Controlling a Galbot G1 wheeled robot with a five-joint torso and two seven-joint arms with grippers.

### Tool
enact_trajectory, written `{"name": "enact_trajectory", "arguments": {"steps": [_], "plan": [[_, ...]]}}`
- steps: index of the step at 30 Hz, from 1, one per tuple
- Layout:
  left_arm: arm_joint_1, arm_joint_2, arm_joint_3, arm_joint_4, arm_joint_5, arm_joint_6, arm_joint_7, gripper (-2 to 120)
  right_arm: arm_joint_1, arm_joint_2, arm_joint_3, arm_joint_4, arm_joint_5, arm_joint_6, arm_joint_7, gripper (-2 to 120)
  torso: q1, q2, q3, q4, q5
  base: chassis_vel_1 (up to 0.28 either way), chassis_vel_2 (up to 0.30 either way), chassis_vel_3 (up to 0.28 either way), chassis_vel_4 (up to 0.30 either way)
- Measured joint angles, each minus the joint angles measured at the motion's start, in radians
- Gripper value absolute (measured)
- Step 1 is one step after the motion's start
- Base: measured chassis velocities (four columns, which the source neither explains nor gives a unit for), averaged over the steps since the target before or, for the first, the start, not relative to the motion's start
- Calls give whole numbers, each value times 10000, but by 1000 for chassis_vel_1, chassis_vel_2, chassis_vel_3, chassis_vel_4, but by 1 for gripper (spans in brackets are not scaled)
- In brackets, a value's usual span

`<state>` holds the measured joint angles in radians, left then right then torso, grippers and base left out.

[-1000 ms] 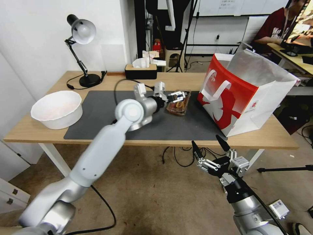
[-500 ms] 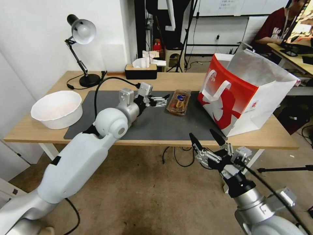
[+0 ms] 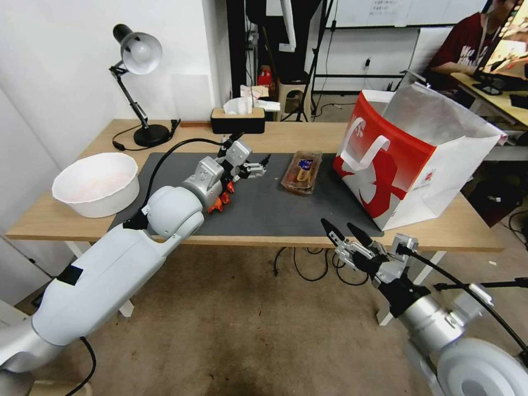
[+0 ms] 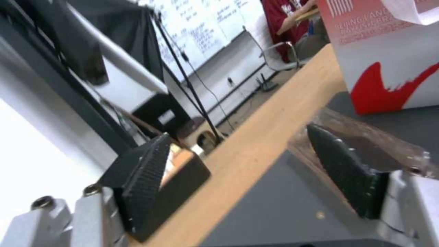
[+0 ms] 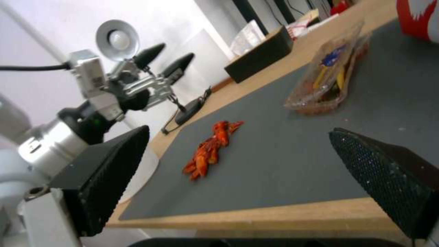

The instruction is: Close the disposable takeout box, then place it into the delivery bag.

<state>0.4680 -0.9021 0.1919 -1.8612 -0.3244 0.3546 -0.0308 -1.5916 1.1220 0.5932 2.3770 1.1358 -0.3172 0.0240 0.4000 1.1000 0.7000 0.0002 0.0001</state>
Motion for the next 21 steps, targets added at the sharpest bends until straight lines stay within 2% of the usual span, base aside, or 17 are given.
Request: {"name": "enact_trajectory", "arguments": {"steps": [3,6,7,10,14,17,19,21], "plan": [[-424,-19,354,224,186,-88,138,72,315,-76,-189,-181,299,-23,180,100,1,0,1,1,0,0,0,0,0],[-1073,-153,899,758,635,-369,515,58,620,-22,-460,-389,434,-19,212,100,2,0,0,-5,0,0,0,0,0],[-1073,-153,899,758,635,-369,515,58,620,-22,-460,-389,434,-19,212,100,2,0,0,-5,0,0,0,0,0],[-1586,-368,1365,1318,1089,-709,826,40,980,-28,-581,-667,595,-1,220,100,2,-1,1,-2,-1,0,0,0,0],[-1829,-534,1625,1687,1274,-877,975,32,1270,-53,-640,-916,723,22,267,100,2,-1,1,-3,-1,0,0,0,0],[-2231,-867,2052,2399,1862,-1379,1401,17,1752,-133,-735,-1341,972,50,386,100,3,-1,2,-1,-2,0,0,0,0],[-2330,-951,2155,2556,1935,-1459,1475,14,1873,-162,-781,-1440,1048,56,427,100,3,-1,1,-2,0,0,0,0,0],[-2477,-1089,2331,2891,2216,-1682,1645,3,2150,-205,-924,-1676,1223,62,552,100,2,-1,2,-4,0,0,0,0,0]]}}
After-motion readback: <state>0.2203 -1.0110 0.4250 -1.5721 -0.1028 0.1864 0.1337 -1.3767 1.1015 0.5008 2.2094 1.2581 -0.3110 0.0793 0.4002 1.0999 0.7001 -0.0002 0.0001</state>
